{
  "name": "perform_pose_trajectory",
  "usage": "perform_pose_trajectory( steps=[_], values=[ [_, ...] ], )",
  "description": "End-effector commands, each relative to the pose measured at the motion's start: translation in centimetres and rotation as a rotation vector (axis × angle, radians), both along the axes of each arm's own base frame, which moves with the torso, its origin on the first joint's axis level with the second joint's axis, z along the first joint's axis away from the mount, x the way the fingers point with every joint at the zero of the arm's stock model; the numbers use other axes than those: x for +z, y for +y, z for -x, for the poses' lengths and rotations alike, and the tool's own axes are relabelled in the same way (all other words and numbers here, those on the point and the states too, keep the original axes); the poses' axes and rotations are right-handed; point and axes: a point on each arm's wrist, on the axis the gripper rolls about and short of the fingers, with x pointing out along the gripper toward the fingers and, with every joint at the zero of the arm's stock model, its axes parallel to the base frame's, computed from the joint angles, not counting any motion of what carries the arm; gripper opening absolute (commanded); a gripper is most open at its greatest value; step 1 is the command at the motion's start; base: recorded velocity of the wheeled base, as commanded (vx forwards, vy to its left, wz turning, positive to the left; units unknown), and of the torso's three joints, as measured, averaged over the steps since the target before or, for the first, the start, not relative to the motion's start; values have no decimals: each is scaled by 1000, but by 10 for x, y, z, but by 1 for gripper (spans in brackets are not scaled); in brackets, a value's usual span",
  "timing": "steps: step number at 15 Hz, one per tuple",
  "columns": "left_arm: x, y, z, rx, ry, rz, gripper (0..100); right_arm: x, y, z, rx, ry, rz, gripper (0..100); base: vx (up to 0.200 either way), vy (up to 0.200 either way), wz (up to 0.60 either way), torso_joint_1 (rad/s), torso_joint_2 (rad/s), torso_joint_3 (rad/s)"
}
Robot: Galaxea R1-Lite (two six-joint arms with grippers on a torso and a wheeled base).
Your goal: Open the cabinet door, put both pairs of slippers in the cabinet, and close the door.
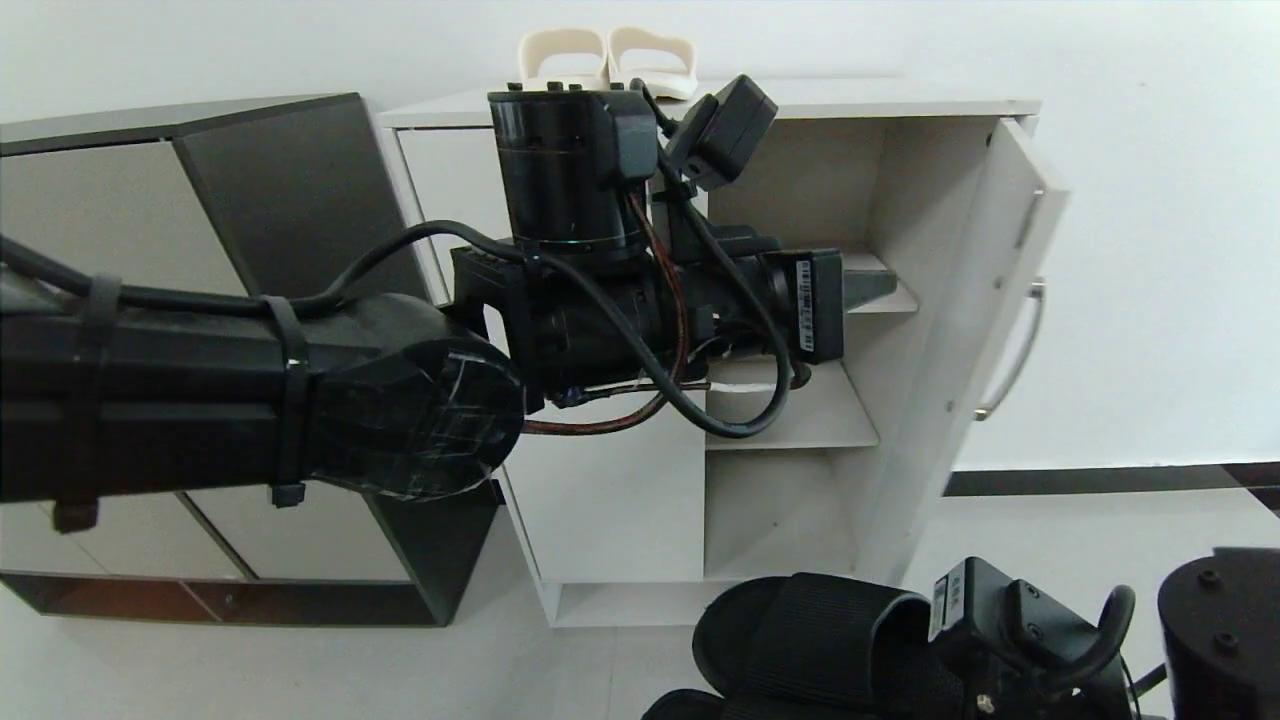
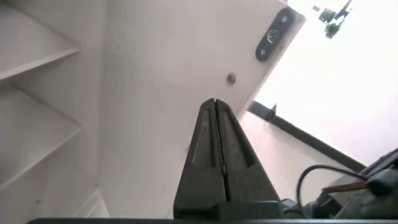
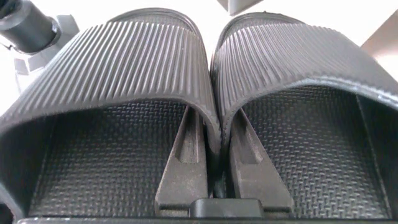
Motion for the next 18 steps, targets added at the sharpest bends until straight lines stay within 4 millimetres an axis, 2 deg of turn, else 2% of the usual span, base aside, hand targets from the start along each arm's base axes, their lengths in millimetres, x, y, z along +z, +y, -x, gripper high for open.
perform_pose_trajectory(
  steps=[1, 2, 3, 4, 5, 6, 7, 9, 11, 12, 14, 15, 16, 18],
  values=[
    [6, 7, 2, 47, -8, 12, 0, 2, 0, 0, -13, -8, -3, 0, 0, 0, 0, 0, 0, 0],
    [10, 17, -1, 110, -12, 20, 0, 3, 1, -2, -42, -20, -3, 0, 0, 0, 0, 0, 0, 0],
    [22, 46, -2, 257, -25, 43, 0, 7, 3, -11, -149, -41, -2, 0, 0, 0, 0, 0, 0, 0],
    [35, 76, 6, 350, -34, 59, 0, 9, 4, -15, -228, -42, -8, 0, 0, 0, 0, 0, 0, 0],
    [41, 109, 24, 427, -27, 49, 0, 12, 7, -22, -296, -55, -11, 0, 0, 0, 0, 0, 0, 0],
    [45, 142, 53, 493, -6, 28, 0, 14, 11, -30, -379, -81, -3, 0, 0, 0, 0, 0, 0, 0],
    [41, 178, 89, 588, 30, -7, 0, 21, 17, -40, -469, -108, -15, 0, 0, 0, 0, 0, 0, 0],
    [16, 232, 155, 805, 86, -55, 0, 20, 22, -53, -550, -122, -5, 0, 0, 0, 0, 0, 0, 0],
    [-23, 257, 204, 941, 103, -67, 0, 20, 18, -60, -584, -122, -3, 0, 0, 0, 0, 0, 0, 0],
    [-42, 264, 220, 1031, 107, -81, 0, 21, 15, -63, -601, -123, -6, 0, 0, 0, 0, 0, 0, 0],
    [-76, 273, 238, 1228, 117, -151, 0, 22, 11, -68, -643, -131, -3, 0, 0, 0, 0, 0, 0, 0],
    [-82, 274, 241, 1253, 115, -158, 0, 22, 10, -69, -652, -134, -4, 0, 0, 0, 0, 0, 0, 0],
    [-98, 277, 247, 1339, 125, -177, 0, 24, 10, -72, -662, -137, -8, 0, 0, 0, 0, 0, 0, 0],
    [-115, 280, 250, 1462, 144, -222, 0, 22, 10, -73, -665, -134, -2, 0, 0, 0, 0, 0, 0, 0]
  ],
)
